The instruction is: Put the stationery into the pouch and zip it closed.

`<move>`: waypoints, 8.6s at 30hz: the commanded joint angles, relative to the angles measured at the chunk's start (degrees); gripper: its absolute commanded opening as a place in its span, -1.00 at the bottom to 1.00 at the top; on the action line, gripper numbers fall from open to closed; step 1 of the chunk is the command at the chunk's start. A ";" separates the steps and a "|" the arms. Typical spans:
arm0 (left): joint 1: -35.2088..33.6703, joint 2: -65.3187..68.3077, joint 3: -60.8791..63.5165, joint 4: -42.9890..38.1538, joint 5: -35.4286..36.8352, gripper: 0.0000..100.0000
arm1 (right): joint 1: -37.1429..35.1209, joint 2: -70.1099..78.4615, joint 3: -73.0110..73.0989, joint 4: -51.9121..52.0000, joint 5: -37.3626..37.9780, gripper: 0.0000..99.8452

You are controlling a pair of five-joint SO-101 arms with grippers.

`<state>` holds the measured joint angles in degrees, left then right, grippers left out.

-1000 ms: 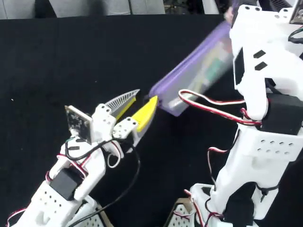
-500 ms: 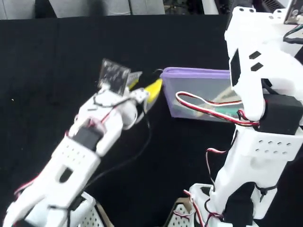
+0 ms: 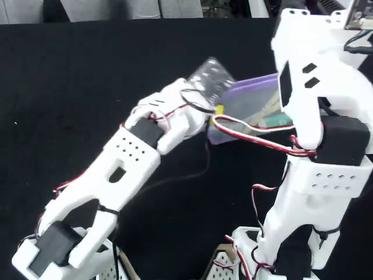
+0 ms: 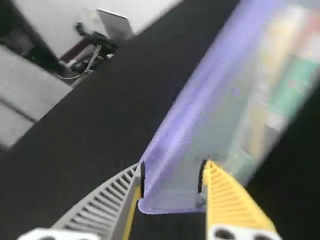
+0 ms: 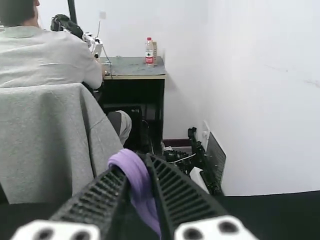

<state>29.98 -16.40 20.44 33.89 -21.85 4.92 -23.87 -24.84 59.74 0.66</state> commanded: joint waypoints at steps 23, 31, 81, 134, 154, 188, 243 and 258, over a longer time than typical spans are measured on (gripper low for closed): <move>0.84 35.08 -48.13 26.73 -19.34 -0.60 | -4.04 -5.93 -1.80 3.69 4.92 -0.98; 0.84 35.87 -59.21 42.64 -20.48 -0.93 | -3.96 -5.93 -1.80 3.60 4.92 -0.98; -9.54 40.53 -89.01 59.96 -23.82 -0.63 | -3.78 -6.11 -1.80 3.60 7.30 -0.98; -3.47 33.32 -84.35 67.08 -19.16 -0.63 | -3.78 -6.37 -1.80 3.78 7.30 -0.98; -6.81 9.58 -25.36 28.75 -28.48 -0.63 | -3.78 -6.37 -2.33 4.84 7.30 -0.98; 4.00 8.97 -13.05 18.46 -21.89 -0.64 | -3.78 -6.37 -2.24 4.84 7.30 -0.98; -30.11 -39.91 7.87 42.73 -37.71 -0.94 | -6.07 -6.29 -1.54 4.92 3.60 -0.98; -37.23 -50.55 25.01 45.10 -43.78 -0.93 | -12.57 -6.29 1.63 4.92 3.78 -0.98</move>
<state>-6.86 -64.84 42.95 82.86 -65.10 -6.95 -28.70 -22.46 64.75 4.53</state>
